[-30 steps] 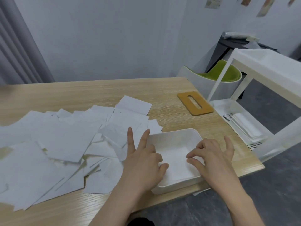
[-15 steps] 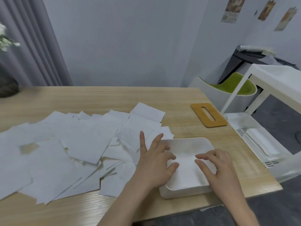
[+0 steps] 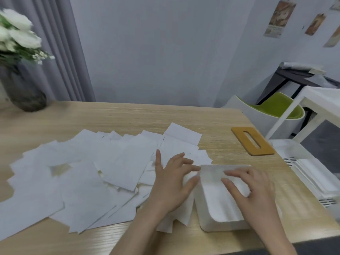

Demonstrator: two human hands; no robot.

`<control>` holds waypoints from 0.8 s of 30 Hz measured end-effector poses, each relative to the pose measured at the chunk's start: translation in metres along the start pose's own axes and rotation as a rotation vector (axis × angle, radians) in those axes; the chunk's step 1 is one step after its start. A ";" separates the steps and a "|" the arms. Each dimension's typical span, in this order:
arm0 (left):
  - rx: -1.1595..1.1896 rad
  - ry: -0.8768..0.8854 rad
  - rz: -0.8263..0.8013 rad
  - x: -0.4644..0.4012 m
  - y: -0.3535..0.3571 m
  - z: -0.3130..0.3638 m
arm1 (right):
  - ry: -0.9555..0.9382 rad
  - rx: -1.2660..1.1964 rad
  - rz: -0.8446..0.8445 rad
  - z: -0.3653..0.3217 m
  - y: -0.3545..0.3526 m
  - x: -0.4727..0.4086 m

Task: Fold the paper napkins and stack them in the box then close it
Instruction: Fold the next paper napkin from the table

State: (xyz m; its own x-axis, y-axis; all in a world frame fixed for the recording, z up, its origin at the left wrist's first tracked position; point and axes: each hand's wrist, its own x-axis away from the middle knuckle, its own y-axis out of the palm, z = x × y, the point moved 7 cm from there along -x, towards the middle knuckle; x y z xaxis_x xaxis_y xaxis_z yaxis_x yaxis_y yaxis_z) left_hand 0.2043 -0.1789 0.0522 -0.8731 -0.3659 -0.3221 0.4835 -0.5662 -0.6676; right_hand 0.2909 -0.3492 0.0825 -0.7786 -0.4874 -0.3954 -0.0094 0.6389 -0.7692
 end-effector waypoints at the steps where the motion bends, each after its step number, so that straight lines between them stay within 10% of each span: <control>1: 0.050 -0.036 0.041 0.001 -0.013 -0.009 | -0.020 -0.012 -0.021 -0.012 0.008 -0.004; 8: 0.160 -0.260 0.195 0.011 -0.088 -0.071 | -0.013 -0.260 -0.259 -0.083 0.087 -0.027; 16: 0.185 -0.364 0.156 0.022 -0.107 -0.106 | 0.420 -0.114 -0.447 -0.068 0.168 -0.035; 24: -0.073 -0.409 -0.034 0.022 -0.088 -0.134 | 0.538 -0.124 -0.352 -0.057 0.180 -0.030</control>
State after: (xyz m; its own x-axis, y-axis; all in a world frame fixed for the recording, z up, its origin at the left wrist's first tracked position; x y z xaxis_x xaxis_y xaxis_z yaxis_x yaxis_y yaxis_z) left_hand 0.1344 -0.0379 0.0143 -0.7846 -0.6198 -0.0158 0.4367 -0.5342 -0.7239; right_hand 0.2767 -0.1860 -0.0155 -0.9206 -0.3348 0.2009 -0.3685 0.5753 -0.7302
